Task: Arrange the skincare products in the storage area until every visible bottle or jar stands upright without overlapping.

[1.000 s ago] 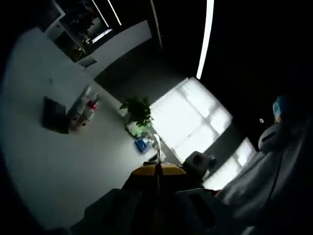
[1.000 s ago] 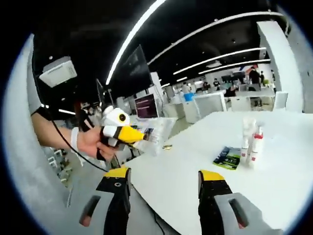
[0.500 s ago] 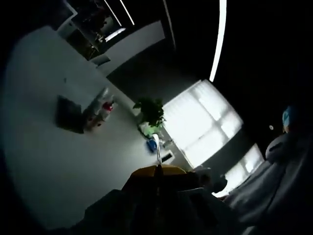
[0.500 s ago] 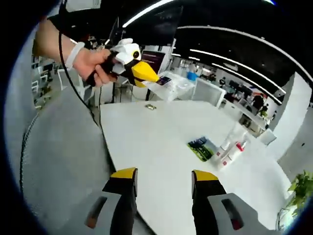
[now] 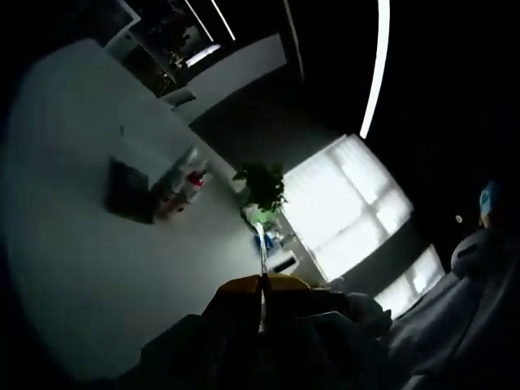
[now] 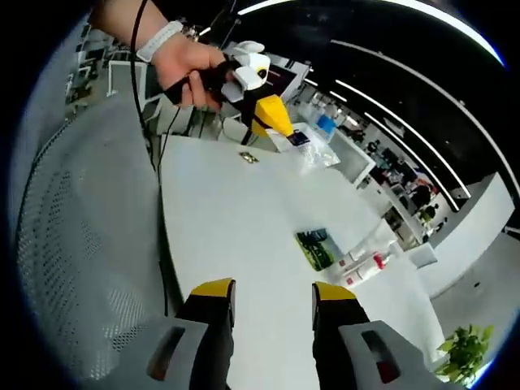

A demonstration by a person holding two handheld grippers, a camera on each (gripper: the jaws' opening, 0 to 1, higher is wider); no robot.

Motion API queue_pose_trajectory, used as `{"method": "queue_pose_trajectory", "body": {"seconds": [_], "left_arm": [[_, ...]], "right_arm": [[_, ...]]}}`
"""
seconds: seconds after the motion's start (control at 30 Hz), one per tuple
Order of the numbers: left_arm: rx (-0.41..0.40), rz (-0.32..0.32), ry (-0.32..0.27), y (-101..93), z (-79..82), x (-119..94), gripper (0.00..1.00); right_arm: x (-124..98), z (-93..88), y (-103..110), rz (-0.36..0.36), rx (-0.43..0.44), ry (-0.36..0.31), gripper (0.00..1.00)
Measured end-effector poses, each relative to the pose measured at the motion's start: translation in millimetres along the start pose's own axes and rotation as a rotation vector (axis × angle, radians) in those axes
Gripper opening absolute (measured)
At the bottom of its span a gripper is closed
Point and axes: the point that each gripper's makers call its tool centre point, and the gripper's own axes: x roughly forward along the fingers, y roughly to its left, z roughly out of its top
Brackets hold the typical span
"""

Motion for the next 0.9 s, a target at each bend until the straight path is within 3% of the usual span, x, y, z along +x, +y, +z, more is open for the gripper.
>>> {"method": "queue_pose_trajectory", "body": {"seconds": [0.3, 0.37, 0.47, 0.6, 0.77, 0.9], "left_arm": [[-0.034, 0.114, 0.008, 42.9, 25.0, 9, 0.0], [-0.03, 0.126, 0.016, 48.4, 30.4, 13, 0.0], [-0.03, 0.14, 0.021, 56.5, 39.0, 19, 0.0], [-0.031, 0.216, 0.048, 82.2, 48.1, 25, 0.0], [-0.033, 0.262, 0.075, 105.3, 57.9, 33, 0.0], [-0.029, 0.299, 0.115, 123.7, 63.2, 37, 0.0]], "right_arm": [[-2, 6.6, 5, 0.016, -0.061, -0.038, 0.22], [-1, 10.4, 6, 0.016, -0.045, -0.066, 0.29], [2, 8.8, 6, 0.009, -0.026, -0.06, 0.29], [4, 9.3, 9, 0.001, -0.032, -0.057, 0.36], [7, 11.3, 13, 0.027, -0.023, -0.069, 0.32], [12, 2.8, 13, 0.042, -0.004, -0.028, 0.31]]}}
